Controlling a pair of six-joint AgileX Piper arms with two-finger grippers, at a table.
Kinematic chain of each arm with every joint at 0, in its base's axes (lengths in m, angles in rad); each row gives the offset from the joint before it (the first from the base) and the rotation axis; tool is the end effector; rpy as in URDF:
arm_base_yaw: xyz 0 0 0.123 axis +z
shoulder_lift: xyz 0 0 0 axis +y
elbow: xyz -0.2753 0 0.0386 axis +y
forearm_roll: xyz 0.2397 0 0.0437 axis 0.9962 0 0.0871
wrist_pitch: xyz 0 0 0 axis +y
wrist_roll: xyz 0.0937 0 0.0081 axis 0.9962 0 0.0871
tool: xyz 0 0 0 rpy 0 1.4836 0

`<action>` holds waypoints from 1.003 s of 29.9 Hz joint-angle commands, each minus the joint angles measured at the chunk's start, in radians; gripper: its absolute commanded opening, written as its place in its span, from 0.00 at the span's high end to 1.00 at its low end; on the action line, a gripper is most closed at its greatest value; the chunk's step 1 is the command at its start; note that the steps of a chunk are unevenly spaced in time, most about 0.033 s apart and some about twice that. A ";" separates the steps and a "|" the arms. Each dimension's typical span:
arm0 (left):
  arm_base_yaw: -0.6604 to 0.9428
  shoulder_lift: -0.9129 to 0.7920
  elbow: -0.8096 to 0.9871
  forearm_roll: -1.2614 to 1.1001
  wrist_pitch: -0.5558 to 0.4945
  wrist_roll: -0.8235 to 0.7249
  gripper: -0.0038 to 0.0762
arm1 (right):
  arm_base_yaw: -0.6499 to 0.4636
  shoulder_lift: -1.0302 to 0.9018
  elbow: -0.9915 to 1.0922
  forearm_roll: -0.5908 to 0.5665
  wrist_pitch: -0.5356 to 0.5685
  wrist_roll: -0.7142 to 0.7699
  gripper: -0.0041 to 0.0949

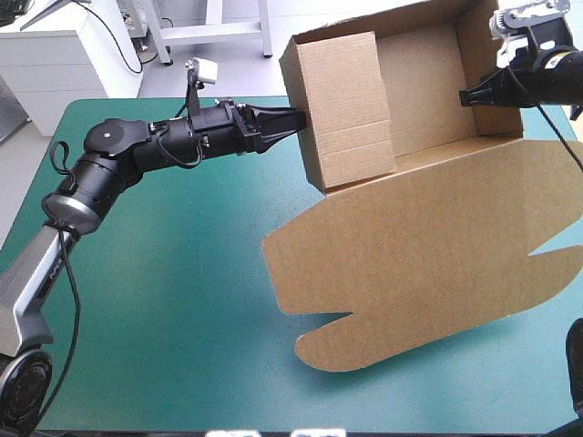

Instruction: Fold the box

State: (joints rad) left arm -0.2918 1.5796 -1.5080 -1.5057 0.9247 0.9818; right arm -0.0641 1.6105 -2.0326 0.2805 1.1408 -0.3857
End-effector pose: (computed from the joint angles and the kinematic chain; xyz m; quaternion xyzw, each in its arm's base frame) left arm 0.3039 -0.1696 0.4204 0.2400 0.6810 -0.5316 0.4429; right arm 0.3253 0.0028 0.4819 -0.1468 0.8707 0.0362 0.4680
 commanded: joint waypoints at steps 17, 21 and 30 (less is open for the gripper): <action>-0.008 -0.040 -0.055 0.174 -0.230 -0.199 0.27 | 0.182 -0.042 -0.026 -0.159 -0.211 0.226 0.97; -0.020 -0.040 -0.136 0.390 -0.232 -0.327 0.36 | 0.208 -0.023 -0.026 -0.166 -0.228 0.257 0.97; -0.122 -0.040 -0.297 1.124 -0.251 -0.816 0.39 | 0.244 0.035 -0.026 -0.131 -0.272 0.342 0.97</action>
State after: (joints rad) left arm -0.3716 1.5803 -1.7525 -0.5547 0.7084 0.3186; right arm 0.1680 1.6764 -2.0326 0.0929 0.9802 -0.0880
